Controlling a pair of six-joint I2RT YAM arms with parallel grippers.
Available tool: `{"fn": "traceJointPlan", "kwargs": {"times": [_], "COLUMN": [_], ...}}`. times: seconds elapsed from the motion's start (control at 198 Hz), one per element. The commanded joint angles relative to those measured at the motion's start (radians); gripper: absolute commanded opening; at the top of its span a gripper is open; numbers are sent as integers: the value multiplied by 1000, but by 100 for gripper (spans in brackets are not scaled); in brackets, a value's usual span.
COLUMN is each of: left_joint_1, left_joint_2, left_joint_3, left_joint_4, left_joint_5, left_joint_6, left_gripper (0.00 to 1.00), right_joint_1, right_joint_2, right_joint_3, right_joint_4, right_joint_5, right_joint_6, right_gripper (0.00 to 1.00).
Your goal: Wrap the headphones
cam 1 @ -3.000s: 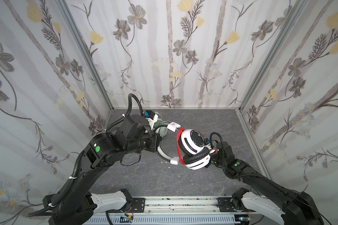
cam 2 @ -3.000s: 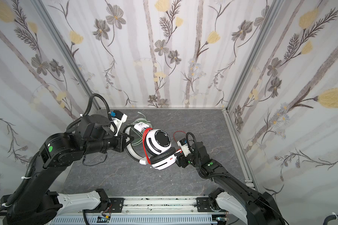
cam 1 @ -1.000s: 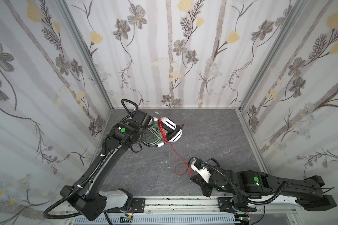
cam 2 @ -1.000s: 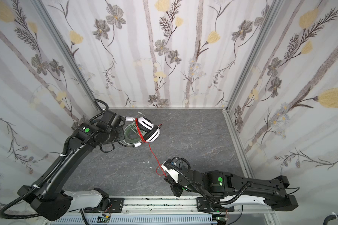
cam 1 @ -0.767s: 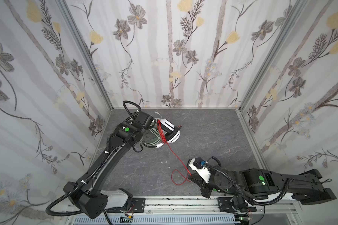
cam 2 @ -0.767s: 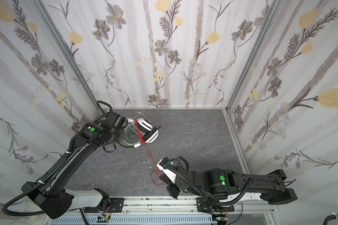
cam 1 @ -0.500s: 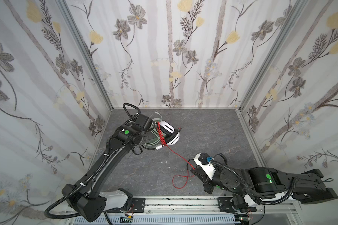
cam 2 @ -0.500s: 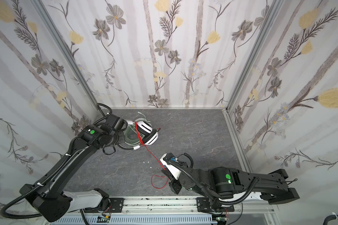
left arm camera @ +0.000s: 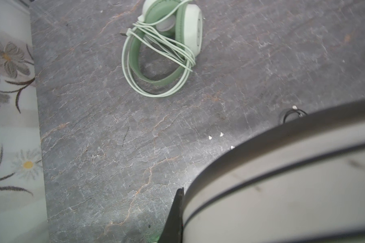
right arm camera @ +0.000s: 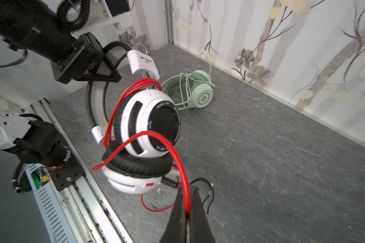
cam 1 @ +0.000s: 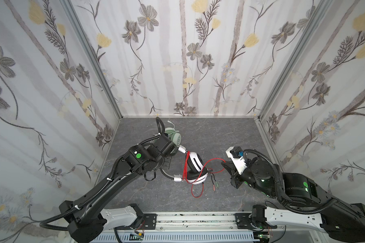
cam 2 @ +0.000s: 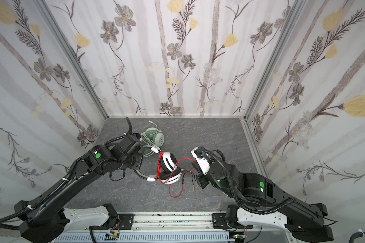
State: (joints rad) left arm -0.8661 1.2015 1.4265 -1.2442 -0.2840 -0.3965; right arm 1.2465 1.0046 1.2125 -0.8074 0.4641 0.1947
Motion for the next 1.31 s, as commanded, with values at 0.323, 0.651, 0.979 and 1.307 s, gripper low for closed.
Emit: {"fn": "traceJointPlan", "kwargs": {"times": [0.323, 0.651, 0.979, 1.307], "left_joint_1": [-259, -296, -303, -259], "left_joint_2": [-3, 11, -57, -152], "left_joint_3": [-66, -86, -60, 62], "left_joint_4": [71, 62, 96, 114], "left_joint_5": [128, 158, 173, 189], "left_joint_6": [21, 7, 17, -7], "left_gripper": [0, 0, 0, 0], "right_joint_1": [-234, -321, -410, -442], "right_joint_2": [160, 246, 249, 98], "right_joint_3": [7, 57, -115, -384], "right_joint_4": [62, 171, 296, 465], "right_joint_5": [-70, -217, -436, -626], "right_joint_6": [-192, -224, -202, -105], "right_gripper": [0, 0, 3, 40]}}
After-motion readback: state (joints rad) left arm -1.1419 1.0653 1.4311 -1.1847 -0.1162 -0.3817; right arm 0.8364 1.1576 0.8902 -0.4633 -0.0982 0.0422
